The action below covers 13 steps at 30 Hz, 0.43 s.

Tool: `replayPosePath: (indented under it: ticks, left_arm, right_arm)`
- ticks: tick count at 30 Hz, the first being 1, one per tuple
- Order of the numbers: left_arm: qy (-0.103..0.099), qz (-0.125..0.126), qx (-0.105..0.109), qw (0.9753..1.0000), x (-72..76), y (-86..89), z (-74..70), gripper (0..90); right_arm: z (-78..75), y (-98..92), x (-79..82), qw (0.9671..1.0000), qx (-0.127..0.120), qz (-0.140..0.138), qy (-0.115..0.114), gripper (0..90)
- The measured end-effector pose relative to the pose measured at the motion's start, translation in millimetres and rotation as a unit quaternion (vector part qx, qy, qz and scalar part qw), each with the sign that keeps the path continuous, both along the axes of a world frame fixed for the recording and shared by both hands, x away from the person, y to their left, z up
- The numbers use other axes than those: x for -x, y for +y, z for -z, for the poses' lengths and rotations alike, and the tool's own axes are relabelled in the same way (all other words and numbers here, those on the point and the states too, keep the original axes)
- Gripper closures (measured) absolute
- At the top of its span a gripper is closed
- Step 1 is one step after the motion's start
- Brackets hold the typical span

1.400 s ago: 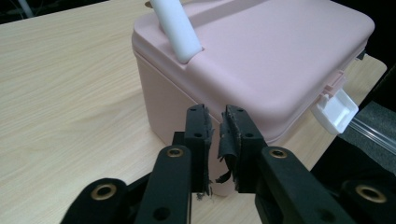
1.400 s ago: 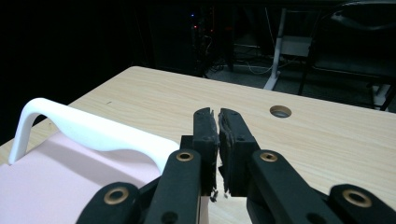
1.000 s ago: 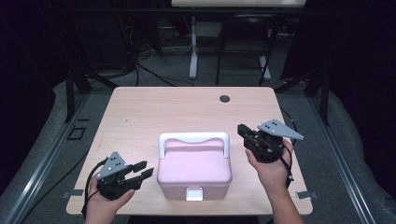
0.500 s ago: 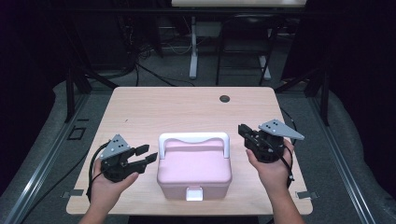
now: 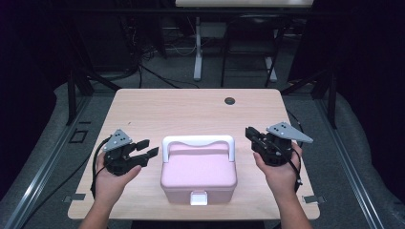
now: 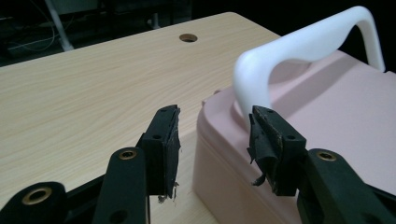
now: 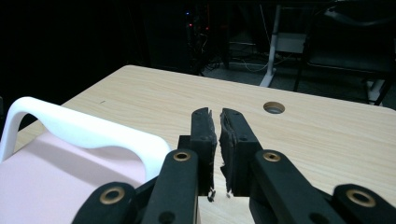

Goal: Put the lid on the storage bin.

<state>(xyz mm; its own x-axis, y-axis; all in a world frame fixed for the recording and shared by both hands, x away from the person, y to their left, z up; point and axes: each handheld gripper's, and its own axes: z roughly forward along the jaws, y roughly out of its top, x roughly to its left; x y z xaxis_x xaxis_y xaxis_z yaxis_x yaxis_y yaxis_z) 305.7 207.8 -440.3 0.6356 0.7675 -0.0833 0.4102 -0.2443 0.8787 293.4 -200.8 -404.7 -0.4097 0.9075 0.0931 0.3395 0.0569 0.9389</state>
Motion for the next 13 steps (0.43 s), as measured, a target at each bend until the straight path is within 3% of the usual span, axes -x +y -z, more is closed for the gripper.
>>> replayPosePath:
  ticks: [7, 13]
  left_arm:
    - [0.005, -0.023, 0.008, 0.9997, -3.0, 13.6, 8.6, 50.8]
    - [0.013, -0.024, 0.007, 0.9996, -6.6, 20.4, 17.3, 50.2]
  right_arm:
    - [5.4, -3.6, -3.6, 0.9999, 0.001, 0.007, 0.01, 83.2]
    - [11.9, -7.1, -8.1, 0.9997, 0.004, 0.014, 0.018, 83.1]
